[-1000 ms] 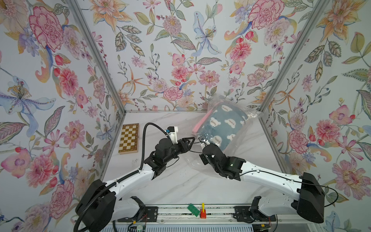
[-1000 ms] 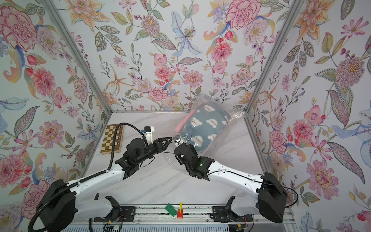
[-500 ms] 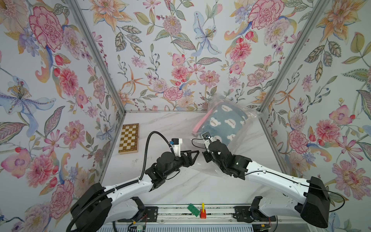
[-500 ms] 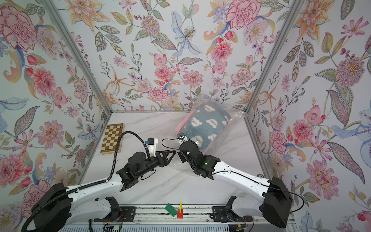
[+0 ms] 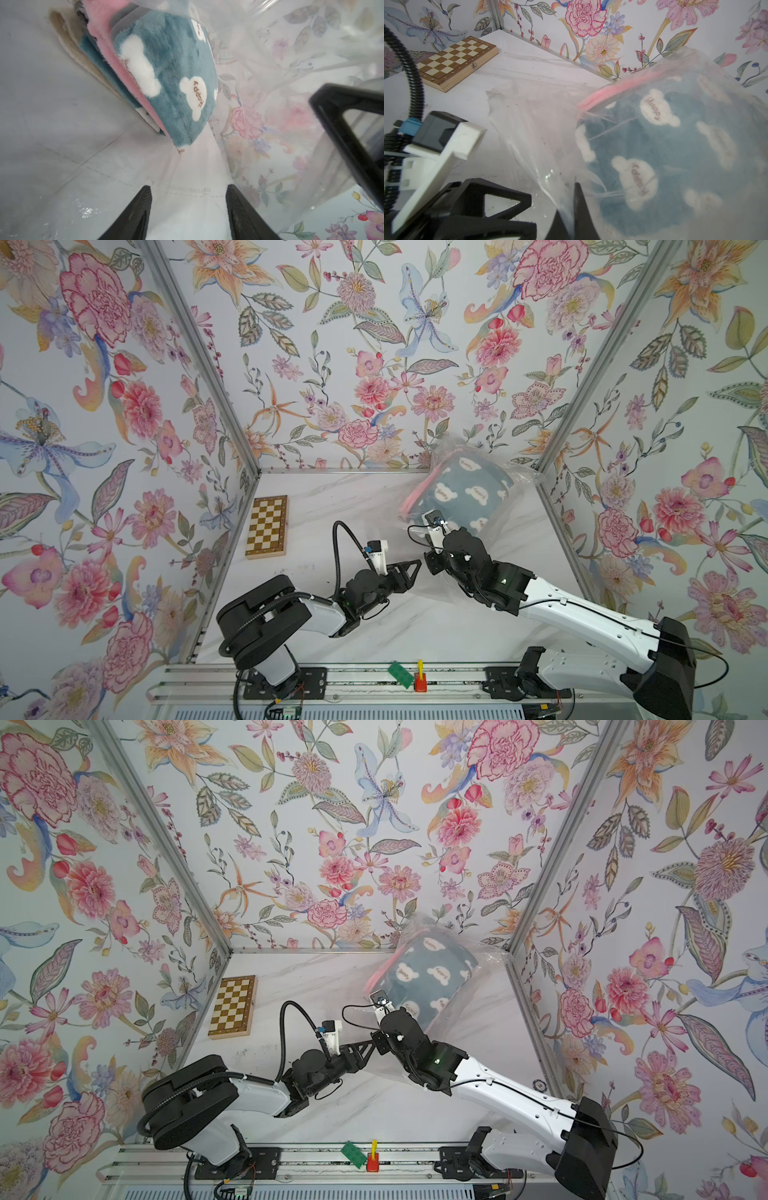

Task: Take the blanket out of the vacuum bag
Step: Open the vacuum bag at the center of the board.

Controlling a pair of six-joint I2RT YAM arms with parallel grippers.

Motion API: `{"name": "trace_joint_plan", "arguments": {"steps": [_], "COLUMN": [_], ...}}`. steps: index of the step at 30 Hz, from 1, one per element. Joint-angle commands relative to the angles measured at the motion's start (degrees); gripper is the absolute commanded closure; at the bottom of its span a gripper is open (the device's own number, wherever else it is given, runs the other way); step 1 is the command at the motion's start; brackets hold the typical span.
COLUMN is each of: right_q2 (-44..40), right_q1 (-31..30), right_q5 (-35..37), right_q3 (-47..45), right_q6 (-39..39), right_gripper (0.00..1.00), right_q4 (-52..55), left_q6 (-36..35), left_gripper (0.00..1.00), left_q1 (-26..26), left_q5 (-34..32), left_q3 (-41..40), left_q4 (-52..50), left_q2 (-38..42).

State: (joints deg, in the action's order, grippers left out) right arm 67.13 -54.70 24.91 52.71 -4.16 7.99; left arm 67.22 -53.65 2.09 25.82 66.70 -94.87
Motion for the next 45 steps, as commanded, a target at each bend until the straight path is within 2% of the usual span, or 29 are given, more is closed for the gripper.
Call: {"name": "trace_joint_plan", "arguments": {"steps": [1,5,11,16,24,29,37,45], "right_q2": [-1.4,-2.6,-3.4,-2.8,-4.2,-5.9,-6.6,-6.5], "right_q1": [-0.2,-0.2,-0.1,0.6,1.9,3.8,4.9,4.9], "right_q5": [-2.2,-3.6,-5.4,-7.1,-10.8,-12.5,-14.7,-16.3], "right_q3": [-0.5,-2.9,-5.6,-6.0,-6.5,-7.2,-7.3,-8.0], "right_q6": [0.2,-0.6,-1.7,-2.8,-3.6,-3.6,-3.2,-4.9], "right_gripper": [1.0,1.0,1.0,1.0,1.0,1.0,1.0,1.0], "right_q4": [-2.2,-5.1,-8.9,-8.7,-7.0,-6.9,-7.6,-8.6], "left_q6": [2.3,5.2,4.7,7.2,7.0,6.6,2.4,4.7], "left_gripper": [0.4,0.4,0.38,0.39,0.39,0.39,0.37,0.38], "left_q1": [-0.1,0.8,1.0,0.8,0.8,0.9,1.0,1.6], "left_q5": [-0.8,-0.7,-1.3,-4.9,-7.0,-5.0,-5.4,-4.5], "left_q3": [5.2,8.8,13.2,11.3,10.4,11.8,11.4,13.2], "left_q4": [7.1,10.3,12.8,20.4,24.6,27.7,21.0,22.5], "left_q2": [-4.9,-11.3,-17.0,-20.4,-22.9,-24.1,-19.4,-22.2]}}
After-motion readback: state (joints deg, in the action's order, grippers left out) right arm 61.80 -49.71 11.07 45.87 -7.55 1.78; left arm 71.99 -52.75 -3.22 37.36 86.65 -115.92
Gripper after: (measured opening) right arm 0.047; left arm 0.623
